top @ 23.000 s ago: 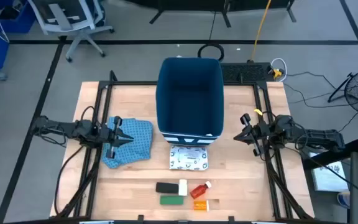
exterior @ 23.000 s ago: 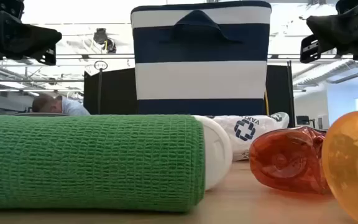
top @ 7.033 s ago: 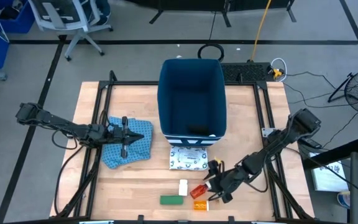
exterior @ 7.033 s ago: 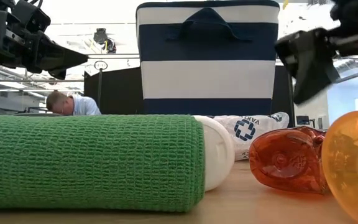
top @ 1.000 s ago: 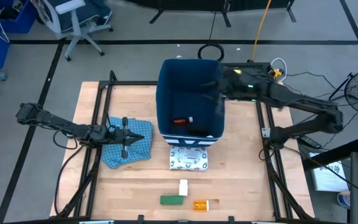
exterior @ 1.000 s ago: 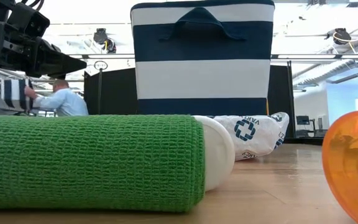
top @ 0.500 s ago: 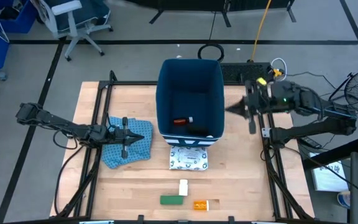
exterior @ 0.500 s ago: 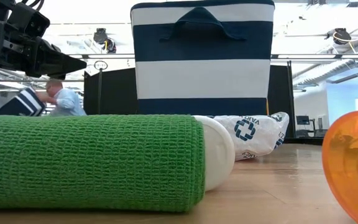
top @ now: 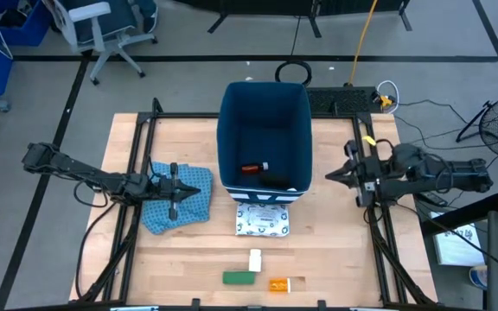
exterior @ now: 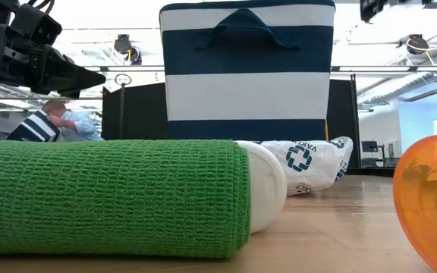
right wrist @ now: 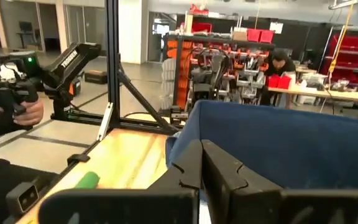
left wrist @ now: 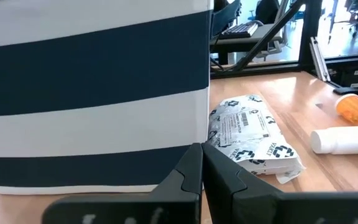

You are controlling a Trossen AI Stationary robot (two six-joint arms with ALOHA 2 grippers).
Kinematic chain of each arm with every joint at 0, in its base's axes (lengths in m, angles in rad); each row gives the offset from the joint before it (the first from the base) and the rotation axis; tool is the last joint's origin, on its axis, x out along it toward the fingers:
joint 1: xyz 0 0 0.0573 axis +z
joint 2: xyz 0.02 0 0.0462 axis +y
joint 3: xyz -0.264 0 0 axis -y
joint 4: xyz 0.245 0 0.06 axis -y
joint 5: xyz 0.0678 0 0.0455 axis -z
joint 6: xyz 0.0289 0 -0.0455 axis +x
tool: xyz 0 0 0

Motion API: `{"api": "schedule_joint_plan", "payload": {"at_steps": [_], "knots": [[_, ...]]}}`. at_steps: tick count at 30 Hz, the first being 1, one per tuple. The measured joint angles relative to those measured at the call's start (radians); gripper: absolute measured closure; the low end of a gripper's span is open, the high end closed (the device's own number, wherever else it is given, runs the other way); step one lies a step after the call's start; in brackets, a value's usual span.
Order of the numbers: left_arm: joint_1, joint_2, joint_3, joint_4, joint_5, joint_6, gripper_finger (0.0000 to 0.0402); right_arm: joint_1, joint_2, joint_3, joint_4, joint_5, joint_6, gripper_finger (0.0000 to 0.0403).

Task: Pick & place medical supplies in basket/bin
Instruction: Put the green bandage into the blue bin

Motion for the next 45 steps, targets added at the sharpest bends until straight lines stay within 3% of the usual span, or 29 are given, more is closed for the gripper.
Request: {"api": "schedule_joint_plan", "payload": {"at_steps": [5, 9, 23, 29, 36, 41, 45], "knots": [[0.0, 0.0, 0.0, 0.0, -0.002, 0.0, 0.0394, -0.001, -0.115, -0.11, -0.001, 0.052, 0.057, 0.0403], [0.0, 0.0, 0.0, 0.0, -0.002, 0.001, 0.0394, 0.006, -0.175, -0.187, 0.04, 0.028, 0.103, 0.0403], [0.0, 0.0, 0.0, -0.025, -0.009, 0.005, 0.0394, 0.019, -0.196, -0.497, 0.476, 0.021, 0.076, 0.0403], [0.0, 0.0, 0.0, -0.034, -0.013, 0.051, 0.0394, 0.019, -0.196, -0.533, 0.519, 0.035, 0.059, 0.0403], [0.0, 0.0, 0.001, -0.004, 0.001, -0.012, 0.0394, 0.019, -0.196, -0.535, 0.518, 0.051, 0.022, 0.0403], [-0.046, 0.041, 0.153, -0.12, 0.092, 0.064, 0.0394, 0.019, -0.196, -0.536, 0.515, 0.052, 0.022, 0.0403], [-0.138, 0.167, 0.394, -0.356, 0.021, 0.066, 0.0399, 0.019, -0.196, -0.537, 0.515, 0.052, 0.023, 0.0403]]}}
